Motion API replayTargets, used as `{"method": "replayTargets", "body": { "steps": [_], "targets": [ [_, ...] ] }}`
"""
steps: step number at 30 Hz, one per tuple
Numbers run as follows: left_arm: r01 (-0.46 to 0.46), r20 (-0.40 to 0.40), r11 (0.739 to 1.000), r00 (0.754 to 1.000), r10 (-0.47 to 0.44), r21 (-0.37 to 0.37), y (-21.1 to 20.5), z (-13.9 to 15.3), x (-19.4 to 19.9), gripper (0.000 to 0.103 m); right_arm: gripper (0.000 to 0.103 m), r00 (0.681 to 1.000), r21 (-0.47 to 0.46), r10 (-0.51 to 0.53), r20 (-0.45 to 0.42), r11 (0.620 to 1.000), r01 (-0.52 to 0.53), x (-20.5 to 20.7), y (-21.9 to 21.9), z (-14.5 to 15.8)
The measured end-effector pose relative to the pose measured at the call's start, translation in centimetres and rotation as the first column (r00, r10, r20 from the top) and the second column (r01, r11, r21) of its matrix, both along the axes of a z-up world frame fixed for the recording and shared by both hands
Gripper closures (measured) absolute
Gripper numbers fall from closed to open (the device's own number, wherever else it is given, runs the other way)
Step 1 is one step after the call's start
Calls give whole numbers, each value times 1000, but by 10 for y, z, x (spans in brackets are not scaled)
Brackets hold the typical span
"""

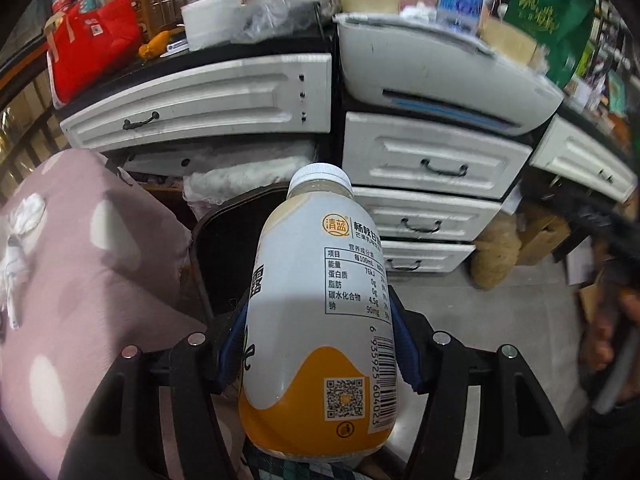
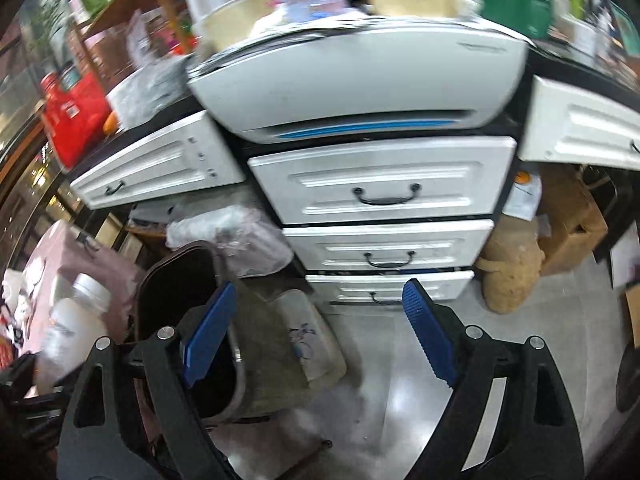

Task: Collect trash
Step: 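Open the right gripper over the bin while the left gripper carries the milk bottle there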

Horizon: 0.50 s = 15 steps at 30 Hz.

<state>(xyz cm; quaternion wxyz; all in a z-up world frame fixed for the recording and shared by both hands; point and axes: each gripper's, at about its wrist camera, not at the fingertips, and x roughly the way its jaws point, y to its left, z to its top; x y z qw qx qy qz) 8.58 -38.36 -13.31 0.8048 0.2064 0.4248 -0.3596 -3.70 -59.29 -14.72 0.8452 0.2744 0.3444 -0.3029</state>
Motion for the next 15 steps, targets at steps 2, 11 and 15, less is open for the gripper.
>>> {"method": "replayTargets", "body": {
  "steps": [2,11,15],
  "targets": [
    [-10,6,999,1000,10,49,-12,-18,2,42,19,1000,6,-12,-2,1000,12,-6,-5,-3],
    [-120,63,966,992,108,231,-34,-83,30,42,19,1000,33,5,-6,999,-5,-12,-2,-13],
    [-141,69,947,990,127,287,-38,-98,38,42,19,1000,39,15,-10,999,-14,-9,1,-15]
  ]
}}
